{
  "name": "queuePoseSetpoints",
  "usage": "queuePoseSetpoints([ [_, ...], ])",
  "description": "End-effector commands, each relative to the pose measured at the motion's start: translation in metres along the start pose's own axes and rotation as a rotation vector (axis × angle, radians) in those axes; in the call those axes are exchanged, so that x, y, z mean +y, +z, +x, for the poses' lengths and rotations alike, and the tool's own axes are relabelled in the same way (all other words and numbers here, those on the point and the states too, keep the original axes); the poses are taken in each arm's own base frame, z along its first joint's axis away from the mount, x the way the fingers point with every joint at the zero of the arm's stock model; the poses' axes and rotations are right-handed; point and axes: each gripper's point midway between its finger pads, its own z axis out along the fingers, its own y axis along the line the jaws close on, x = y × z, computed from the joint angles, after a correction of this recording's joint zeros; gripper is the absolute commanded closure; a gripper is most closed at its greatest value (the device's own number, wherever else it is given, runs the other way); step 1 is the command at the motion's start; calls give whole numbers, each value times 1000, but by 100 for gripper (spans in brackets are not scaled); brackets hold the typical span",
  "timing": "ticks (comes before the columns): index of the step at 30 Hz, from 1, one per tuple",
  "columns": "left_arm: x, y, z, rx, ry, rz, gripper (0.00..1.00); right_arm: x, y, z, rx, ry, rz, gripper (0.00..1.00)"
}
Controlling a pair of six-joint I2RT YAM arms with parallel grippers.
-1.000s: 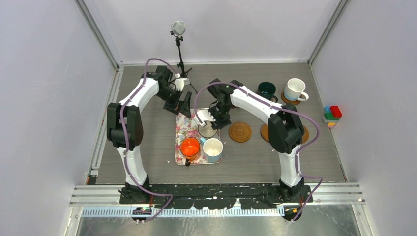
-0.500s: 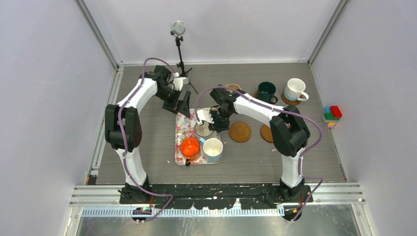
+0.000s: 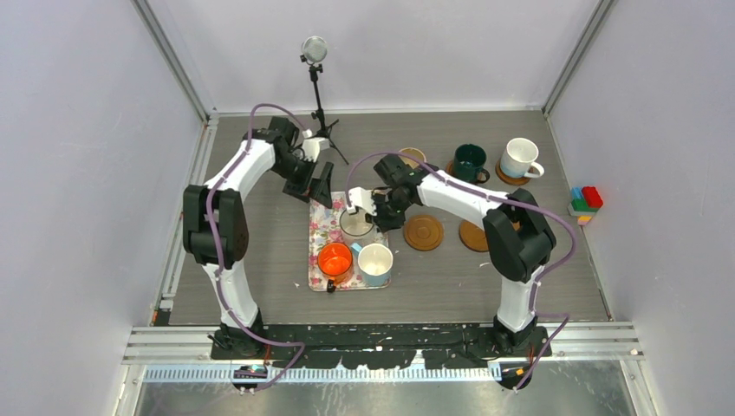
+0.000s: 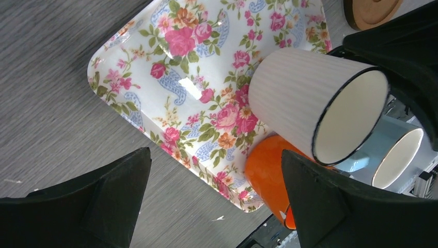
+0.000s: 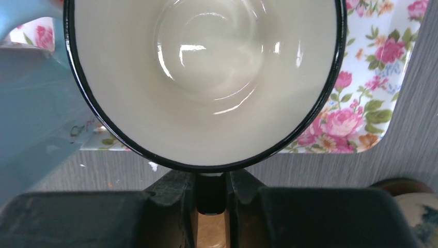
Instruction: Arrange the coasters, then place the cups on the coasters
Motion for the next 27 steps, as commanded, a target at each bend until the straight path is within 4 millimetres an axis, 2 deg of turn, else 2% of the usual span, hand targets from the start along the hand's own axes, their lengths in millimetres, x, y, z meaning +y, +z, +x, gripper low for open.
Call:
queuePoseSetpoints([
  [1,-3,-19,-7,-59,23,-42,0,-15,-47,-52,-179,68,150,100],
  [5,1,-23,-3,-53,27,-80,0,-22,-72,-52,-209,160,235,99],
  [10,-1,-33,-2,-63,40,-110,0,-15,-98,-34,-197,258,327,100],
  [19,-9,-41,-7,-100,29,-105,0,6,-132,37,-162,519,486,100],
  [22,-10,-40,-7,-107,25,-96,0,14,-135,62,-154,595,520,100],
  [27,-11,-38,-8,-107,15,-83,0,11,-137,87,-155,662,598,100],
])
